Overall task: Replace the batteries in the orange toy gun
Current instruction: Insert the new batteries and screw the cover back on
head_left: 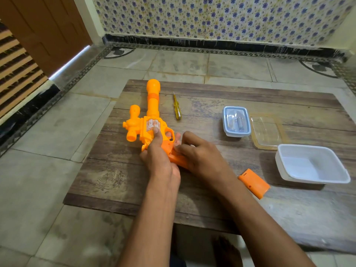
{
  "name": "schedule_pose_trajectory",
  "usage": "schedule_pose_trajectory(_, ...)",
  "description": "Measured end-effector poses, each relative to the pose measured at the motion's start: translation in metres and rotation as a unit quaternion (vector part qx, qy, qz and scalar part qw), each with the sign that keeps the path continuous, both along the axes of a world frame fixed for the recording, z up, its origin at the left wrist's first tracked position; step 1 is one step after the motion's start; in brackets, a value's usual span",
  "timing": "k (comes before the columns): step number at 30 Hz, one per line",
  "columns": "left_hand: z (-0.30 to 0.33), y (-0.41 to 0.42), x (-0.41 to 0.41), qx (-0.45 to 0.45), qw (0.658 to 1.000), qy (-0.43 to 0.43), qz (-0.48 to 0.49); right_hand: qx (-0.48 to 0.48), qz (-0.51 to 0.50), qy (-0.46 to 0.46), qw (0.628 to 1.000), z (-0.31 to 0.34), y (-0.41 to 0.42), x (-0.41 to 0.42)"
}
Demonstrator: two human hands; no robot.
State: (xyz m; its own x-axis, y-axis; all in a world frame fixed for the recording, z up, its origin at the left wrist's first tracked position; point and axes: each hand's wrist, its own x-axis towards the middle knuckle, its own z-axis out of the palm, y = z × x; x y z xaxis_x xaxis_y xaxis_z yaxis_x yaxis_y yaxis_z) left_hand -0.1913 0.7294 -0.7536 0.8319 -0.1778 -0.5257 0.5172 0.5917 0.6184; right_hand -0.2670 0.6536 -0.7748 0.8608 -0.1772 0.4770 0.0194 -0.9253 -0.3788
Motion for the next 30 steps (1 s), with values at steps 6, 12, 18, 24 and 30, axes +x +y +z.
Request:
schedule_pose_trajectory(6,-0.006,0.000,0.004,0.004,1.000,-0.003,-0.010,-0.005,0.005,0.043,0.999,-0.001,-0.002,0.001)
schedule_pose_trajectory(12,-0.019,0.001,0.010,-0.009,0.999,-0.002,-0.042,0.026,-0.022,0.032,0.999,0.004,0.002,-0.002)
schedule_pose_trajectory(18,-0.025,0.000,0.013,-0.011,0.999,-0.008,-0.048,0.316,-0.088,-0.056,0.943,0.017,0.005,-0.002)
schedule_pose_trajectory(24,-0.029,0.000,0.014,0.002,0.998,-0.005,-0.060,0.547,-0.077,-0.095,0.828,0.031,-0.003,-0.009)
schedule_pose_trajectory(30,-0.030,0.000,0.016,0.008,0.999,0.002,-0.053,0.585,-0.045,-0.047,0.808,0.040,-0.008,-0.019)
